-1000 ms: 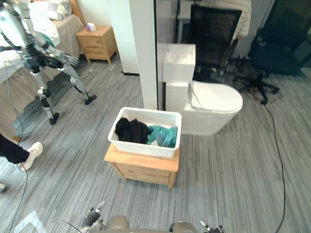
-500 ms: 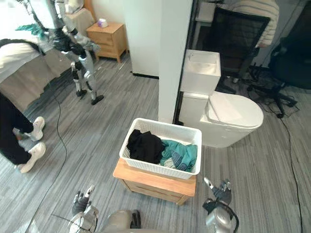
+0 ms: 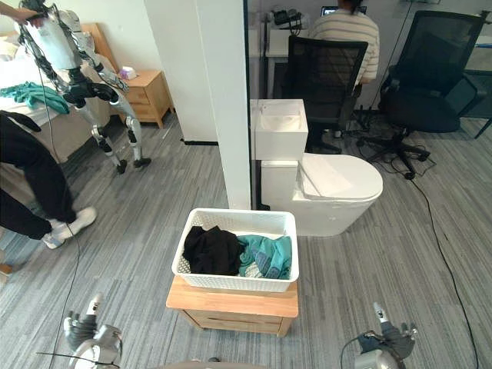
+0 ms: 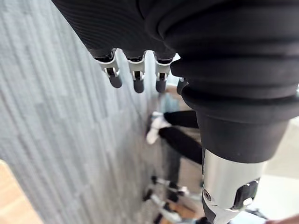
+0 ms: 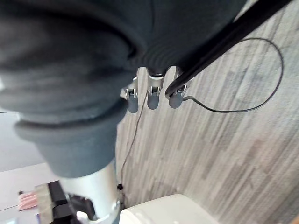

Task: Pick up the laundry basket with both hands and put the clothes into the washing machine.

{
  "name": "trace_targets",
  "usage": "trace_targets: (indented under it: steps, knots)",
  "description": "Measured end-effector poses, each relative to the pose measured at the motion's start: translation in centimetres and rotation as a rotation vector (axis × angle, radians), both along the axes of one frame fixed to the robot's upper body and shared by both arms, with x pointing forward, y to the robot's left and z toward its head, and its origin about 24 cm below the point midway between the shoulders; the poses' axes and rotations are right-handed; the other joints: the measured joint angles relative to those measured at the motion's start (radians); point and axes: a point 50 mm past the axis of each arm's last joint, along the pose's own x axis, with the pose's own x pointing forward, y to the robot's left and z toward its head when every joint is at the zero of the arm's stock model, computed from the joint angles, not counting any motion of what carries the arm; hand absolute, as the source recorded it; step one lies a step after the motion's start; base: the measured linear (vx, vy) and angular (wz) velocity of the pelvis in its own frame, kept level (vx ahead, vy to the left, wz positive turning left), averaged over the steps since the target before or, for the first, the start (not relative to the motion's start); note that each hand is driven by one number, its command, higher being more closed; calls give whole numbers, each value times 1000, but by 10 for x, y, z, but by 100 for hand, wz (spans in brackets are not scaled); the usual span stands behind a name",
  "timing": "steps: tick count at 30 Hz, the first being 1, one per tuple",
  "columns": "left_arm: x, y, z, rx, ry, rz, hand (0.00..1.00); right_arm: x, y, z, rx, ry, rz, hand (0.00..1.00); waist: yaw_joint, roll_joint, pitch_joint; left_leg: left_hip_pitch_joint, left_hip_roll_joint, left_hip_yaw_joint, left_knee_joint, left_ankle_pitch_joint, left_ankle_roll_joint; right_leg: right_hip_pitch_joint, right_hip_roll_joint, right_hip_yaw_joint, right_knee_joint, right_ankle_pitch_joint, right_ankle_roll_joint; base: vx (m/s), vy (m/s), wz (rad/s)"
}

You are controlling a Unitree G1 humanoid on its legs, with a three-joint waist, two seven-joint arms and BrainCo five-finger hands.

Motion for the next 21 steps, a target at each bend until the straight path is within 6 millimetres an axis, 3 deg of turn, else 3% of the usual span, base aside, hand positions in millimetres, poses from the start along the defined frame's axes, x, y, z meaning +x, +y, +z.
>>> trace_targets:
  steps: [2, 3, 5, 8, 12, 15, 18, 21]
  knots:
    - [5, 2, 8, 26, -36, -4, 0, 3, -6, 6, -25, -21, 33, 0, 2, 8, -6, 24, -21, -42, -76, 33, -12, -1, -3, -15, -19, -18, -2, -144, -85, -9]
    - [6, 4, 11, 34, -47, -6, 0, 6, -6, 8, -30, -32, 47, 0, 2, -2, -4, 30, -32, -56, -101, 48, -14, -3, -8, -15, -24, -34, -1, -212, -115, -10]
    - [16, 3, 20, 63, -75, -48, 0, 11, -10, 16, -58, -62, 83, 0, -13, 3, -1, 26, -43, -92, -133, 80, -19, -12, -5, -39, -21, -73, -14, -215, -115, 20]
    - [25, 7, 33, 126, -93, -98, 0, 17, -19, 26, -96, -79, 116, 0, -26, 15, -9, 23, -30, -115, -133, 90, -30, -12, 12, -50, -10, -78, -17, -75, -64, 19]
    - [58, 11, 57, 265, -110, -325, 0, 39, -35, 45, -184, -91, 227, 0, -30, 11, -11, -40, -20, -153, -133, 120, -29, -58, 24, -75, -12, -63, -18, -34, -32, 21]
    - [94, 5, 74, 329, -145, -468, 0, 82, -46, 74, -266, -158, 308, 0, -29, 8, 18, -86, -14, -167, -125, 159, -6, -100, 33, -89, -2, -41, -20, -2, -16, 10]
    - [155, -16, 105, 384, -239, -616, 0, 143, -53, 117, -342, -250, 416, 0, -31, 11, 127, -144, -11, -188, -124, 196, 5, -172, 45, -98, 54, -41, -20, -112, 17, 16]
    - [200, -36, 131, 384, -294, -687, 0, 189, -47, 154, -376, -327, 478, 0, -30, 13, 223, -239, 2, -200, -86, 212, 6, -277, 49, -100, 132, -44, -17, -153, 15, 7]
